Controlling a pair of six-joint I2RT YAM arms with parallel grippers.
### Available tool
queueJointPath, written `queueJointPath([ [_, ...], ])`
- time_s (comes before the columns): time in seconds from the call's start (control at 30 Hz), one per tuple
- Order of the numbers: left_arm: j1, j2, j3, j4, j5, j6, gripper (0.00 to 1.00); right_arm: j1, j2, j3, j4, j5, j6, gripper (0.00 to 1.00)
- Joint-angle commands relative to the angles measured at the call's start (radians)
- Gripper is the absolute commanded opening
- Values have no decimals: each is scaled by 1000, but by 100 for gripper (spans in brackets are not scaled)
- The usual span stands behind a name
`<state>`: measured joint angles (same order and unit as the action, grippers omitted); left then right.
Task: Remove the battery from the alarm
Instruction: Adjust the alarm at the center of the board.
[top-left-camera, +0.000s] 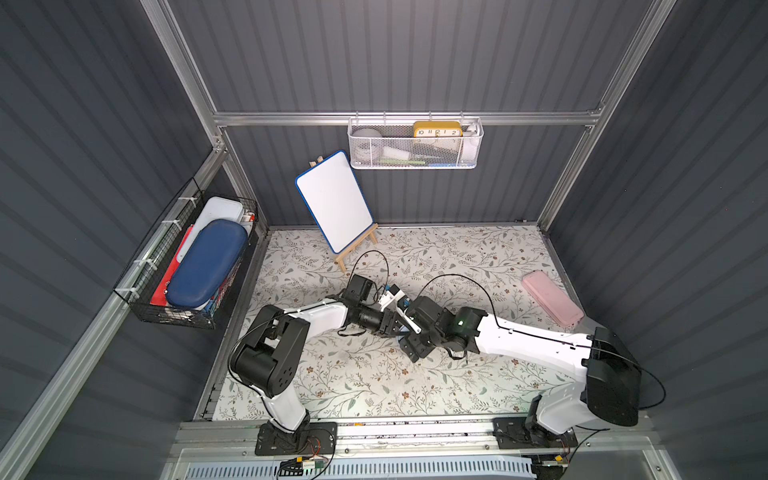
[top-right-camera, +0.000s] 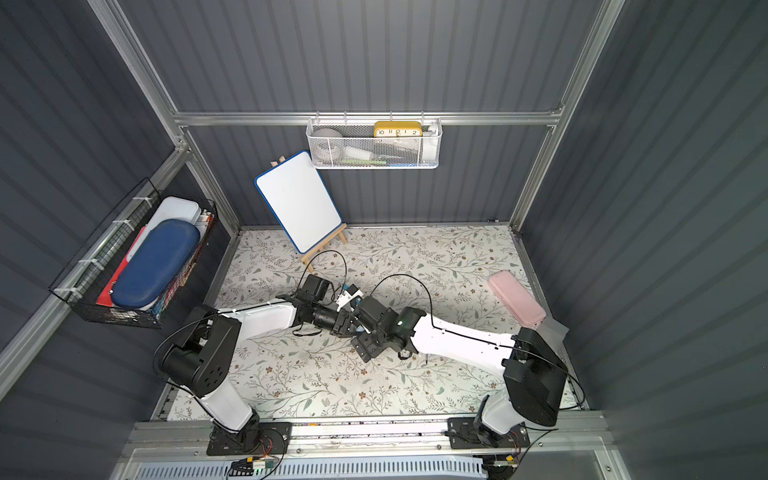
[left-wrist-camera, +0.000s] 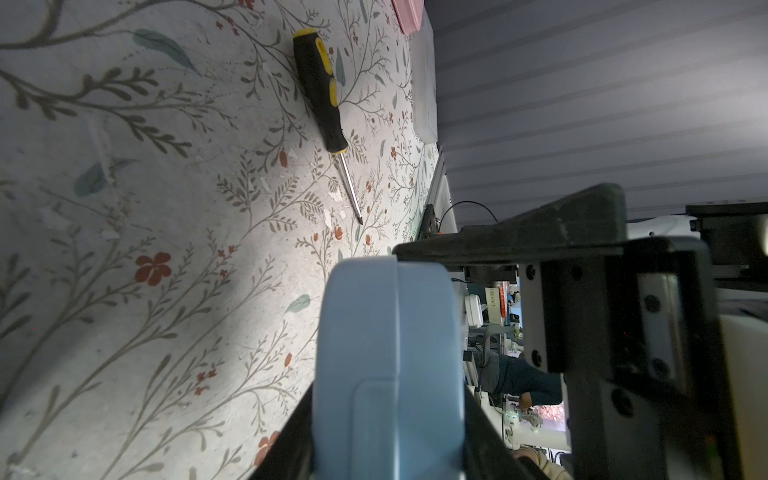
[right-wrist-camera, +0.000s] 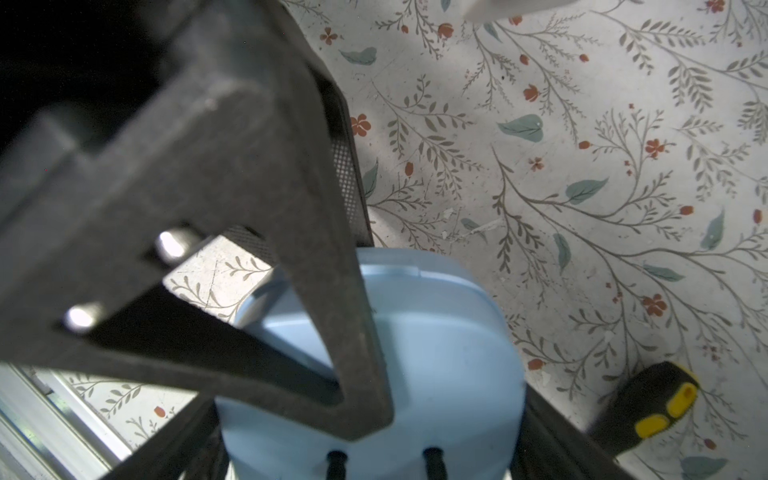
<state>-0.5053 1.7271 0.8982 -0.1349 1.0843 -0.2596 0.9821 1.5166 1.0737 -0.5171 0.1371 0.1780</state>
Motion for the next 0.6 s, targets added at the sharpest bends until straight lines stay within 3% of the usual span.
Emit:
queueJointPath([
  [0.0,-6,-13,16,-27,-12,17,0,3,-1,19,50,68,14,77],
  [0.2,-4,6,29,-64,-78,10,0,1,-35,16,57,85,11,99],
  [0.57,1,43,39,-61,-104,13,0,-11,-75,-16,45,168,20,99],
])
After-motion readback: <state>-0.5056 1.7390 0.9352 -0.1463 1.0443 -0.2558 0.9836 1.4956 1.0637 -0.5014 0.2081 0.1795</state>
